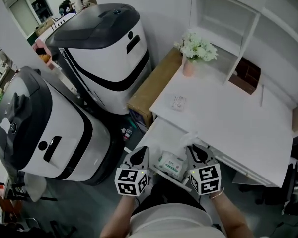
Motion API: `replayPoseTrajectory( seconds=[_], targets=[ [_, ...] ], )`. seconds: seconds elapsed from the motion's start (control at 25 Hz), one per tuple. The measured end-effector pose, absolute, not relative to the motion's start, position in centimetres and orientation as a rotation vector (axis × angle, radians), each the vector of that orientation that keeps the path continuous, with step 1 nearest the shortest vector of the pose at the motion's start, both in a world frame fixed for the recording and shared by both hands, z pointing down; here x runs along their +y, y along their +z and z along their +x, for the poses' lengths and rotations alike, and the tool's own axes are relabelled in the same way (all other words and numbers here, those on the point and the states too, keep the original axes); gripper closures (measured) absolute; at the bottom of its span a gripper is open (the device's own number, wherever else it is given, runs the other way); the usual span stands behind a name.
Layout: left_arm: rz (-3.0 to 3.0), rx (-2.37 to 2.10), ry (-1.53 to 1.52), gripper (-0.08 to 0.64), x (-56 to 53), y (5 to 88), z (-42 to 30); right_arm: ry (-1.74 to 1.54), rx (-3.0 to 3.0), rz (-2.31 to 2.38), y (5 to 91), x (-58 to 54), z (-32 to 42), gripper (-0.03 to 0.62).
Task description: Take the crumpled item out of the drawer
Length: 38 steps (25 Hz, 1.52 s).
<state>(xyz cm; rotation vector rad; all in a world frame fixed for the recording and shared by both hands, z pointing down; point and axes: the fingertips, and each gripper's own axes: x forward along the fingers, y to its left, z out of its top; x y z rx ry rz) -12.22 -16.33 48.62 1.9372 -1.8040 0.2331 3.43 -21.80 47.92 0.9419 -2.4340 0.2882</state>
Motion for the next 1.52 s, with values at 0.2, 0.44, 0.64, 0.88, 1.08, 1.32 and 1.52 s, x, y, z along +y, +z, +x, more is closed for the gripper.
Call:
replayPoseTrajectory(
  seconds=[0.2, 0.44, 0.64, 0.88, 1.08, 1.32, 1.52],
  targets=[
    [1.973, -1.786, 0.237, 0.569, -16.8, 48.2, -11.6, 0.317, -2.475, 1.045, 45.6, -21.8, 4.8, 0.545],
    [2.002, -1.778, 0.234, 0.569, -16.9, 47.6, -11.4, 0.441, -2.549, 1.123, 43.7, -21.3, 6.0, 0.548],
    [2.024, -1.769, 0.233, 0.569, -16.7, 47.3, -11.1, 0.480, -2.575, 1.174, 43.0, -20.7, 7.1, 0.554],
    [2.038, -1.759, 0.233, 0.569, -16.2, 47.2, -10.7, 0.460, -2.561, 1.219, 42.6, -20.2, 8.2, 0.558],
    [2.046, -1.753, 0.235, 0.569, -15.8, 47.1, -10.6, 0.468, -2.551, 1.236, 42.7, -19.8, 8.5, 0.558],
    [2.044, -1.754, 0.236, 0.569, -15.6, 47.1, -10.6, 0.472, -2.553, 1.241, 42.7, -19.6, 8.7, 0.558],
    [2.037, -1.763, 0.240, 0.569, -15.6, 47.2, -10.9, 0.459, -2.555, 1.235, 42.7, -19.8, 8.4, 0.558]
  ],
)
